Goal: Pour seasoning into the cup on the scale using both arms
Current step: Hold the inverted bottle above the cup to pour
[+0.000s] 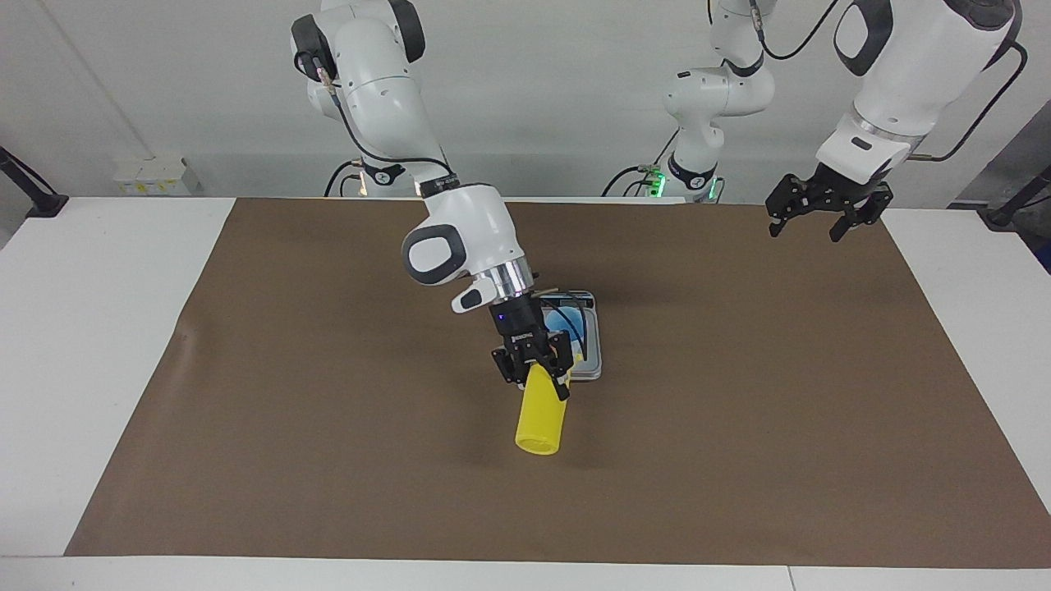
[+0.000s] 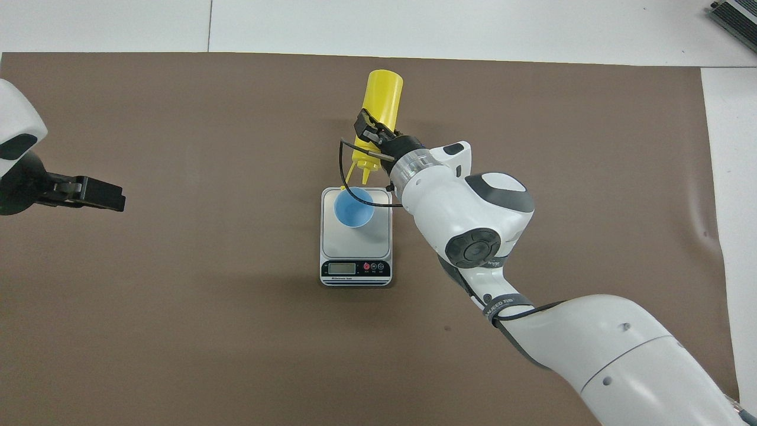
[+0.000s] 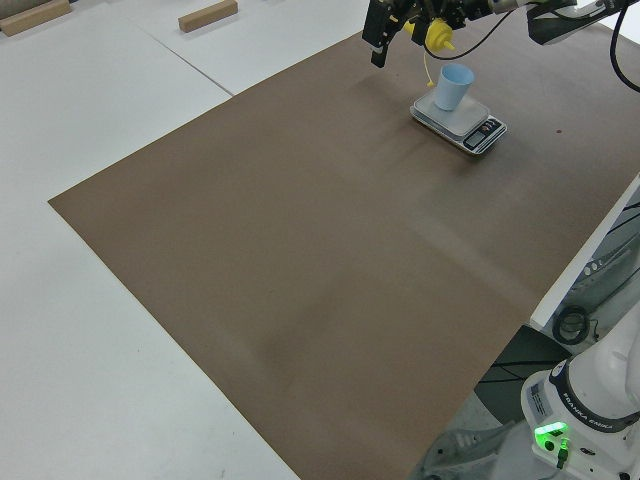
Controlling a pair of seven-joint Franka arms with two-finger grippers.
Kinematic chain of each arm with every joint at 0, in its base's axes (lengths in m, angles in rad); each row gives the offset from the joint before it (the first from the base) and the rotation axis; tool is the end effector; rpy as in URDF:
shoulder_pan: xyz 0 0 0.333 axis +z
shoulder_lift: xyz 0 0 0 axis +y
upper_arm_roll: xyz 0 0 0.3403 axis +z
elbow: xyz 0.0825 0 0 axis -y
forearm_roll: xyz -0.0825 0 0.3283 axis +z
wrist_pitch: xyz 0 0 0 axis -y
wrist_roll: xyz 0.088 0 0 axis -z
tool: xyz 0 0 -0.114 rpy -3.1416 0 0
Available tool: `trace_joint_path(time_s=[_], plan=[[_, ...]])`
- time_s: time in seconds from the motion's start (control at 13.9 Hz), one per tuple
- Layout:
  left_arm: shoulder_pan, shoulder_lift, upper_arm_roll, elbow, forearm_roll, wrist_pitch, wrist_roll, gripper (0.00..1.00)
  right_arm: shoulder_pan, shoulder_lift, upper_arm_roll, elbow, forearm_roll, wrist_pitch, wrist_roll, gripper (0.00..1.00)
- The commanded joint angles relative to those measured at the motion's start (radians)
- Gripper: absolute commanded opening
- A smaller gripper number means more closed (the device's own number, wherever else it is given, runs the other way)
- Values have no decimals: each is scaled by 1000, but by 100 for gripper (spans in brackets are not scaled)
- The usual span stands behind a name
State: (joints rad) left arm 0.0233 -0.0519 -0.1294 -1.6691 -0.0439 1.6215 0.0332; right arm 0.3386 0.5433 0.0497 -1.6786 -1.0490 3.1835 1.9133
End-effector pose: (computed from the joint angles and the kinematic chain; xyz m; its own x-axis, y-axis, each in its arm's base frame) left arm 0.4817 -0.0580 0.6305 0.9906 -0.1365 0.0051 -0.1366 -0.9899 0.0370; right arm 0.5959 0.3230 0.4207 0.6630 -0.5672 0.4885 -0.1631 -0.7463 -0.6453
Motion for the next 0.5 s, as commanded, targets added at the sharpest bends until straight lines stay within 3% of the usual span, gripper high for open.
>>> trace_joint_path(time_s=[0.0,0.43], plan=[[15,-37,-10,-46,13,32,14,100,4,3,-10,30,-23,-8,52,0],[15,-36,-9,-43,13,26,14,100,-12,-17,-2,57,3,-57,124,0]])
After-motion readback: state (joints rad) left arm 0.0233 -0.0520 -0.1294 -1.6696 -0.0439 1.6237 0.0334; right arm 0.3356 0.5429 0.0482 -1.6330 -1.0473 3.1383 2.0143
